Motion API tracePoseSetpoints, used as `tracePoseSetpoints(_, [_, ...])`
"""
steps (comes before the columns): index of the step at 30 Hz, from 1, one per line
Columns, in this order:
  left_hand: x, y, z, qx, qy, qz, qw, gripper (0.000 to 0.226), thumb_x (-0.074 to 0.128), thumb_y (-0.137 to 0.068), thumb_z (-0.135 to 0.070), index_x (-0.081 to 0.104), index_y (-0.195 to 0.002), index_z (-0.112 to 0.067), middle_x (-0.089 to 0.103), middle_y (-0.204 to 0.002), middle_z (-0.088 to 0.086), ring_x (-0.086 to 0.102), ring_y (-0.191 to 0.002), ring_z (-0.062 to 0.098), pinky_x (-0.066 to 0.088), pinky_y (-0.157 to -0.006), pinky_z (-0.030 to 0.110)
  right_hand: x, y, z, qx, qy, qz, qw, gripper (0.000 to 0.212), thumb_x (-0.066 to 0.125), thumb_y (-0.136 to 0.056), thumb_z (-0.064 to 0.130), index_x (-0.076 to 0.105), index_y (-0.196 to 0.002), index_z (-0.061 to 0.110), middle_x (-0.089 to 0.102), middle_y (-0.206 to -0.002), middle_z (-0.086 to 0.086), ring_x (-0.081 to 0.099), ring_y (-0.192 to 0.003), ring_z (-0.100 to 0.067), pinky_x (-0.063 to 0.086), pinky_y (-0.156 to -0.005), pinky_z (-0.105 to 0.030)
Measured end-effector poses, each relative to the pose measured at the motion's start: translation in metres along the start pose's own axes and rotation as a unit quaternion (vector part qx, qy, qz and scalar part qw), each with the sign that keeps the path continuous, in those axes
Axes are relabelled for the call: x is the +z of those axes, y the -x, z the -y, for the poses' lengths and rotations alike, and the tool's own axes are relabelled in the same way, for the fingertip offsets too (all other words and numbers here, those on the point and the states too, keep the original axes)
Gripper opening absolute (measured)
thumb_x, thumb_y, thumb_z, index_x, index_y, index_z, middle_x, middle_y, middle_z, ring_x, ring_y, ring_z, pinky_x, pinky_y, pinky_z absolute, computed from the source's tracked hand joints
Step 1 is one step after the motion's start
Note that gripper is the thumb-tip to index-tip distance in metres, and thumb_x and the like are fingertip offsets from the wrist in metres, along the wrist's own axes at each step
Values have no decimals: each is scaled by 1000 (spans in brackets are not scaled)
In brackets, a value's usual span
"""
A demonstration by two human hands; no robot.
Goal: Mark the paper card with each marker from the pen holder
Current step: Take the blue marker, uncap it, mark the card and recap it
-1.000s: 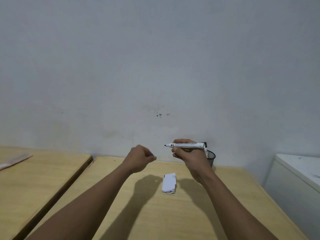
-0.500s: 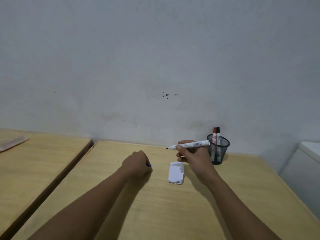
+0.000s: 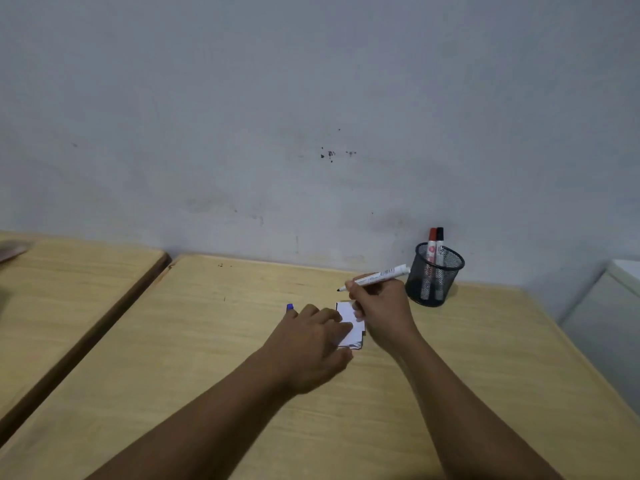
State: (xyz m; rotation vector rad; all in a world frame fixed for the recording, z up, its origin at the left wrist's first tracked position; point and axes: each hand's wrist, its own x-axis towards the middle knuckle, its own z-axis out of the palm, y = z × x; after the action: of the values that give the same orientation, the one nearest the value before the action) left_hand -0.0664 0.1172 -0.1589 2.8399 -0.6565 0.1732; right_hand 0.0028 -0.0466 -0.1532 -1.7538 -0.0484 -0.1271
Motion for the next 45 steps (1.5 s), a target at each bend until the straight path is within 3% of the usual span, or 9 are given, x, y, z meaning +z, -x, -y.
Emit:
tracePoseSetpoints(3, [11,1,2,1,-22,-16,1000,46,33,-91,-56,53,-125,-32,53,-138,-7,46,-116,19,36,-96,45,3,-3,-15,-12,83,-3,996,17,69,-93,26,74,-88,11,70,-66,-1,62,-55,-12,55,-57,-33])
tracePoseSetpoints(5, [19,3,4,2,-18,-31,999,50,34,-90,-57,51,-130,-33,50,-143,-8,45,-120,19,35,-97,43,5,-2,-22,-29,114,-14,993,18,67,-94,29,75,-87,13,73,-70,1,66,-61,-10,56,-62,-31])
tracePoseSetpoints(11, [29,6,7,30,10,-24,999,57,36,-92,-59,43,-139,-26,42,-152,-4,38,-129,18,36,-105,39,6,-3,-26,-65,142,-18,987,19,66,-95,30,75,-89,14,73,-75,3,69,-69,-9,53,-64,-24])
tracePoseSetpoints(18, [33,7,8,7,22,7,1000,68,32,-93,-63,27,-152,-29,25,-164,-2,19,-149,21,22,-120,41,8,-4,-28,-61,155,-16,986,21,65,-95,32,75,-95,14,75,-83,3,69,-74,-8,52,-66,-24])
tracePoseSetpoints(31, [27,8,5,11,18,-4,1000,65,37,-93,-59,35,-148,-25,31,-160,-1,25,-144,21,25,-117,39,8,-4,-27,-45,182,-13,982,24,63,-96,33,76,-98,12,75,-85,1,68,-72,-10,47,-59,-20])
tracePoseSetpoints(39, [27,9,4,12,16,-6,1000,64,37,-94,-60,34,-149,-26,30,-160,-3,25,-144,19,24,-118,39,8,-2,-24,-33,177,-5,984,22,64,-96,31,75,-95,11,76,-85,-2,71,-71,-15,56,-63,-29])
tracePoseSetpoints(45, [27,9,4,9,16,-8,1000,65,38,-94,-59,33,-150,-26,29,-161,-3,23,-146,19,21,-118,38,7,-2,-24,-38,165,-6,986,20,65,-96,28,73,-93,11,75,-83,-3,71,-71,-15,56,-62,-25])
